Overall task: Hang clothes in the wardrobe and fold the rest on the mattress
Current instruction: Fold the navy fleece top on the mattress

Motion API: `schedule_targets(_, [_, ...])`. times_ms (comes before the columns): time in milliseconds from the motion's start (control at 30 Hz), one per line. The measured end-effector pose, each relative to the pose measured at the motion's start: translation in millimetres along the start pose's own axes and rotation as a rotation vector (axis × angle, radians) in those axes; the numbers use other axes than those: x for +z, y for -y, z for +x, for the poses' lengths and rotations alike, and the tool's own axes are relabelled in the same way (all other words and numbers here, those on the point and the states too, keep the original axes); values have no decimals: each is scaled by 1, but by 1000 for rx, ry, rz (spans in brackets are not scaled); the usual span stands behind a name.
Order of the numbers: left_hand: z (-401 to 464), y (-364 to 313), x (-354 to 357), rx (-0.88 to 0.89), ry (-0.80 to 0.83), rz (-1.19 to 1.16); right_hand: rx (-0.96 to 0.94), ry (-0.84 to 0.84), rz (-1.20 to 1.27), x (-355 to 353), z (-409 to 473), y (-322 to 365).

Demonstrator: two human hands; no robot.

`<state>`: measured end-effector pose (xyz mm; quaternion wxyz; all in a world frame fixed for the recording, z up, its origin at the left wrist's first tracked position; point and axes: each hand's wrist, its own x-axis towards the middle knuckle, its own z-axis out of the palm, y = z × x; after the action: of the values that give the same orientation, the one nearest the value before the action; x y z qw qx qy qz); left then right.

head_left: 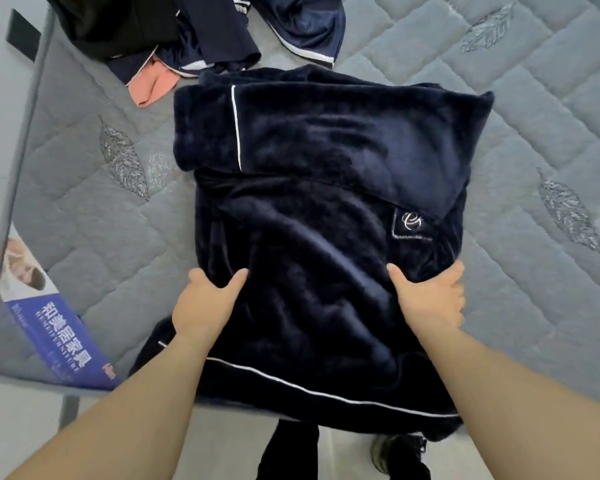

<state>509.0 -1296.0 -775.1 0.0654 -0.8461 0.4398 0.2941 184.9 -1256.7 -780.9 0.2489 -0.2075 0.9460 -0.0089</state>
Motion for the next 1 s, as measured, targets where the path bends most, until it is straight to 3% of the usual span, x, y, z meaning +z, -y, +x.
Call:
schedule_targets(67, [-8, 2, -2, -5, 105, 28, 90, 125, 175, -8, -3, -18])
schedule_targets(133, [-16, 7, -8, -29, 210, -57, 137, 354, 304, -17, -10, -36])
schedule_targets(267, [-43, 8, -32, -206, 516, -142, 182, 1018, 93, -53, -22, -46])
schedule_targets(367, [-56, -15, -64, -411, 743, -313, 236, 1269, 198, -92, -14, -25])
schedule_targets(567, [-43, -75, -128, -441, 619, -958, 366, 1037, 1135, -157, 11, 42])
schedule_targets(667, [-25, -104, -153, -408, 505, -1384, 554, 700, 1650, -181, 35, 74])
schedule_targets(733, [-5, -121, -163, -408, 389, -1687, 645, 514, 1816, -188, 51, 90])
schedule_targets(767, [5, -129, -165, -385, 367, -1715, 657, 488, 1774, -189, 57, 97])
schedule_targets(833, [28, -142, -163, -304, 291, -1410, 546, 473, 1439, -185, 64, 114])
schedule_targets(933, [69, -150, -152, 17, 22, -549, 222, 274, 788, -156, 78, 134])
schedule_targets(1000, [88, -157, -146, 197, 10, -236, 63, 192, 596, -144, 92, 144])
